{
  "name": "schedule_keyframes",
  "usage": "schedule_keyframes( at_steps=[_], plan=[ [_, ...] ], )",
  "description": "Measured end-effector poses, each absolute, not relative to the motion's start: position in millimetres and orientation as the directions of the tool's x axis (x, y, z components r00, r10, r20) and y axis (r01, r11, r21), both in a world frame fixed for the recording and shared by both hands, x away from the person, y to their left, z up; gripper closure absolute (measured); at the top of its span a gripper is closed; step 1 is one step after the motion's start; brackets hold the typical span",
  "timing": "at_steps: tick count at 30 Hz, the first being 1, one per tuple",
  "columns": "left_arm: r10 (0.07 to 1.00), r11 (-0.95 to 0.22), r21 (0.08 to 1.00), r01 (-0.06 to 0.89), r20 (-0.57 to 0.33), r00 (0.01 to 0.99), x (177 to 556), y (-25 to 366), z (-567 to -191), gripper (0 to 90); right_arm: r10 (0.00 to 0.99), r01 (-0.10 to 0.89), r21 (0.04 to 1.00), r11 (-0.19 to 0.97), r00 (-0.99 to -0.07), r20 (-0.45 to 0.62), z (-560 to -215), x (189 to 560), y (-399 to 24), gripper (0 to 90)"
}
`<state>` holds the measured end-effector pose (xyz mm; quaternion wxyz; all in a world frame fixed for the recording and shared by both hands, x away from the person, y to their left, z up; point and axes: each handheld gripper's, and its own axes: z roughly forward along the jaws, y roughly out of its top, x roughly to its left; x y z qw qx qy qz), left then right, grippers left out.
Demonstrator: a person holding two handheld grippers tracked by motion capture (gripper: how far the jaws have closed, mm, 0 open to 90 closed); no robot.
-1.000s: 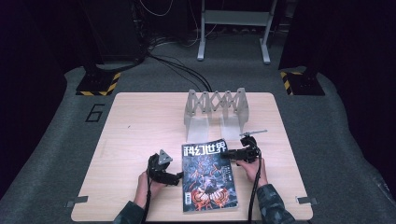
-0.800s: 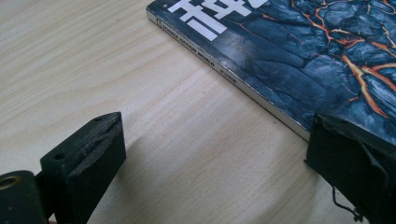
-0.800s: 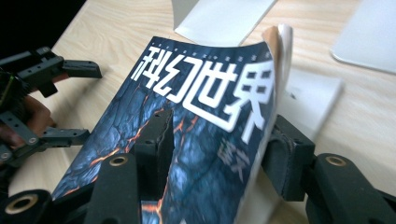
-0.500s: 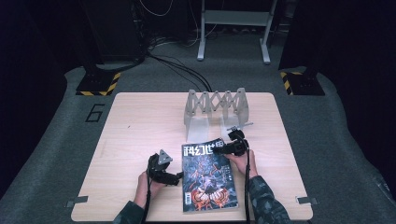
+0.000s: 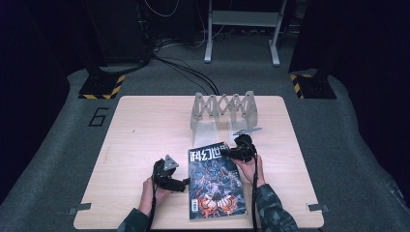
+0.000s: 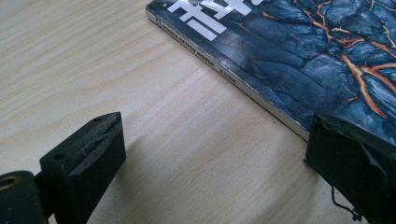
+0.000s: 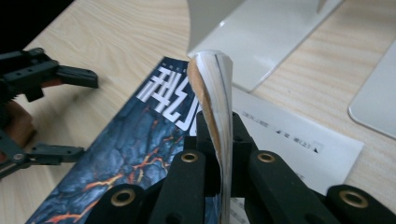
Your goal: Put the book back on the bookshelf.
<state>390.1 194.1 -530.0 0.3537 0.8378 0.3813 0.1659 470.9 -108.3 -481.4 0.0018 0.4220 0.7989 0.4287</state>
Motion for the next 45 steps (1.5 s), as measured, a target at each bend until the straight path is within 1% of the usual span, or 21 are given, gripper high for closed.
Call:
schedule_keyframes(
  at_steps=[2, 5, 8, 9, 10, 11, 12, 13, 14, 17, 19, 20, 23, 30, 37, 38, 39, 41, 43, 44, 45],
  plan=[
    [0.762, -0.45, 0.725, 0.521, 0.007, 0.648, 390.4, 194.2, -530.2, 4.2, 0.678, 0.65, 0.705, 0.285, -0.656, 0.331, -477.9, 466.2, -105.6, 87.9],
    [0.754, -0.451, 0.726, 0.519, -0.001, 0.656, 391.6, 196.7, -529.5, 3.8, 0.672, 0.638, 0.717, 0.281, -0.664, 0.328, -475.5, 462.2, -104.5, 88.0],
    [0.751, -0.418, 0.726, 0.546, -0.062, 0.657, 393.6, 200.7, -527.5, 2.7, 0.657, 0.606, 0.748, 0.271, -0.685, 0.316, -471.7, 457.1, -104.4, 88.1],
    [0.751, -0.418, 0.726, 0.546, -0.062, 0.657, 393.6, 200.7, -527.5, 1.5, 0.651, 0.597, 0.755, 0.273, -0.692, 0.312, -470.3, 455.6, -103.4, 88.1],
    [0.75, -0.389, 0.729, 0.563, -0.103, 0.653, 396.5, 202.8, -525.6, 0.6, 0.647, 0.583, 0.764, 0.277, -0.701, 0.3, -468.3, 453.9, -102.4, 88.1],
    [0.748, -0.379, 0.732, 0.566, -0.118, 0.653, 397.3, 203.2, -524.6, 0.1, 0.645, 0.575, 0.769, 0.278, -0.705, 0.295, -466.5, 452.2, -101.8, 88.1],
    [0.748, -0.379, 0.732, 0.566, -0.118, 0.653, 397.3, 203.2, -524.6, 0.1, 0.645, 0.575, 0.769, 0.278, -0.705, 0.295, -466.5, 452.2, -101.8, 88.1],
    [0.745, -0.362, 0.738, 0.57, -0.14, 0.653, 398.9, 203.1, -523.0, 0.1, 0.64, 0.568, 0.776, 0.275, -0.71, 0.293, -465.2, 450.7, -101.5, 88.1],
    [0.731, -0.346, 0.74, 0.577, -0.173, 0.66, 401.7, 202.7, -519.8, 0.0, 0.635, 0.534, 0.8, 0.273, -0.725, 0.267, -461.0, 447.4, -101.7, 88.2],
    [0.713, -0.332, 0.74, 0.584, -0.209, 0.67, 405.2, 197.1, -513.9, 0.0, 0.63, 0.504, 0.82, 0.271, -0.737, 0.245, -455.2, 442.3, -101.3, 88.2],
    [0.705, -0.336, 0.741, 0.581, -0.212, 0.677, 407.2, 195.6, -512.6, 0.0, 0.628, 0.493, 0.826, 0.273, -0.742, 0.235, -453.5, 440.8, -100.9, 88.1],
    [0.692, -0.328, 0.733, 0.596, -0.243, 0.679, 410.7, 192.4, -510.8, 0.0, 0.626, 0.484, 0.833, 0.267, -0.744, 0.231, -450.3, 436.9, -99.8, 88.2],
    [0.681, -0.334, 0.728, 0.598, -0.252, 0.688, 415.4, 186.9, -509.8, 0.0, 0.622, 0.46, 0.848, 0.264, -0.753, 0.215, -447.5, 434.1, -99.2, 88.2],
    [0.65, -0.337, 0.702, 0.627, -0.308, 0.695, 423.9, 176.2, -513.9, 0.3, 0.615, 0.452, 0.859, 0.242, -0.756, 0.225, -445.2, 430.4, -98.0, 88.2],
    [0.62, -0.35, 0.687, 0.636, -0.339, 0.707, 430.2, 169.3, -517.6, 5.7, 0.612, 0.436, 0.868, 0.236, -0.761, 0.215, -443.9, 427.7, -96.4, 88.2],
    [0.622, -0.329, 0.682, 0.653, -0.364, 0.693, 429.7, 166.8, -518.1, 6.9, 0.611, 0.436, 0.87, 0.232, -0.761, 0.218, -444.2, 427.0, -97.0, 88.2],
    [0.618, -0.332, 0.684, 0.649, -0.362, 0.698, 430.2, 166.4, -518.2, 6.9, 0.611, 0.436, 0.87, 0.232, -0.761, 0.218, -444.2, 427.0, -97.0, 88.2],
    [0.617, -0.339, 0.685, 0.645, -0.355, 0.702, 430.4, 164.9, -518.6, 14.9, 0.613, 0.438, 0.87, 0.226, -0.758, 0.222, -445.9, 426.6, -97.2, 88.2],
    [0.613, -0.355, 0.685, 0.636, -0.343, 0.712, 430.9, 164.3, -518.8, 16.8, 0.616, 0.449, 0.867, 0.216, -0.752, 0.236, -447.9, 426.8, -97.4, 88.2],
    [0.622, -0.355, 0.687, 0.634, -0.333, 0.709, 431.0, 163.9, -518.6, 21.5, 0.613, 0.452, 0.867, 0.212, -0.752, 0.242, -450.0, 428.8, -98.3, 88.2],
    [0.626, -0.345, 0.686, 0.641, -0.341, 0.701, 430.8, 163.7, -518.6, 22.5, 0.613, 0.452, 0.867, 0.212, -0.752, 0.242, -450.0, 428.8, -98.3, 88.2]
  ],
)
